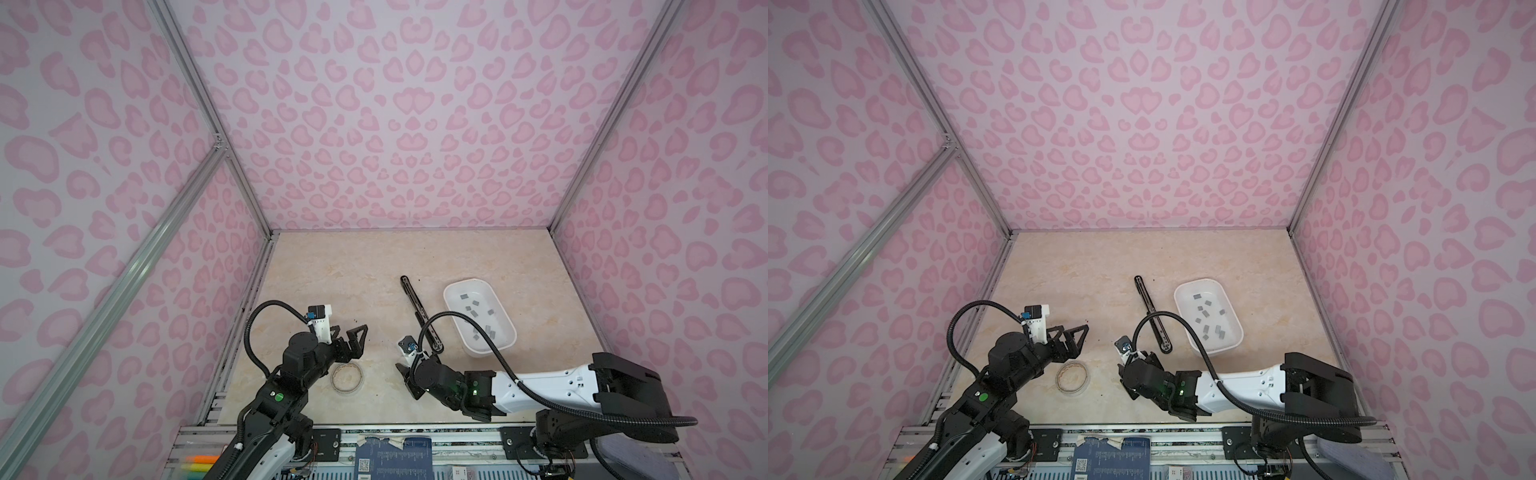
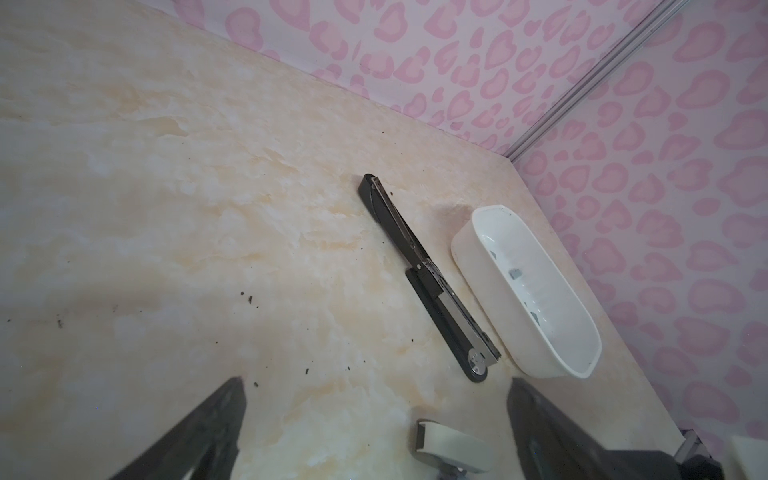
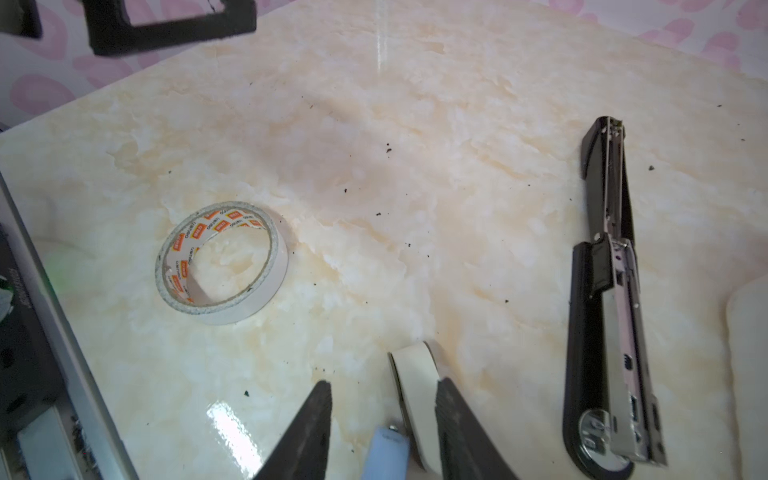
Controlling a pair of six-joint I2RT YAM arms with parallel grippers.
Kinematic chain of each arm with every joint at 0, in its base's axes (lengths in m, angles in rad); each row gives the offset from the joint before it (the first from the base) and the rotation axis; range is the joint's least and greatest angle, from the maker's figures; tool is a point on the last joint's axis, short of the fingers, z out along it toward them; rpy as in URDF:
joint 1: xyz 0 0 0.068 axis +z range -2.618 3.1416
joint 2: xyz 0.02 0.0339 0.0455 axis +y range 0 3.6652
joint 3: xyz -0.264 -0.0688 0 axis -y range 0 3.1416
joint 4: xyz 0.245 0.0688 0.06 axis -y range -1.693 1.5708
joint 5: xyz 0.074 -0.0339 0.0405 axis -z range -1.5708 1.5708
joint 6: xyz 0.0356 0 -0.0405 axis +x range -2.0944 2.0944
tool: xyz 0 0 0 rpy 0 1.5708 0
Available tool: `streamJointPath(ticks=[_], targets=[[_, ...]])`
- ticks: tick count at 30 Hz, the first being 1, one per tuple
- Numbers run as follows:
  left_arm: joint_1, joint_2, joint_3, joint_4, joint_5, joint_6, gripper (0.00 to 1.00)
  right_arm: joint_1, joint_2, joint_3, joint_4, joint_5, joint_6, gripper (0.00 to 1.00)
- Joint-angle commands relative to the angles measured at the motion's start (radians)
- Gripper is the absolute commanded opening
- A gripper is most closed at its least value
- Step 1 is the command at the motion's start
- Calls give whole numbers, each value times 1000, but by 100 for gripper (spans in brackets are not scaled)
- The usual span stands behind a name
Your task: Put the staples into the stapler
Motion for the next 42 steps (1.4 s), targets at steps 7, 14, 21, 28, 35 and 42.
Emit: streamJointPath(ticks=[7,14,21,28,35,42], targets=[[-22,-11,31,41,11,40,99,-7,2,-64,-21,6,-26,44],[-44,-4,36,41,11,42,99,-66,46,-114,75,-78,1,40],[-56,7,28,59,9,48,99,-117,86,-116,89,-69,37,34],[-101,76,13,143,23,85,100,-145,105,-119,109,-50,36,34],[-217,203,10,273,36,172,96,-135,151,-102,131,-57,36,37],[-303,320,-8,397,43,270,93,-131,155,-144,155,-10,65,39]])
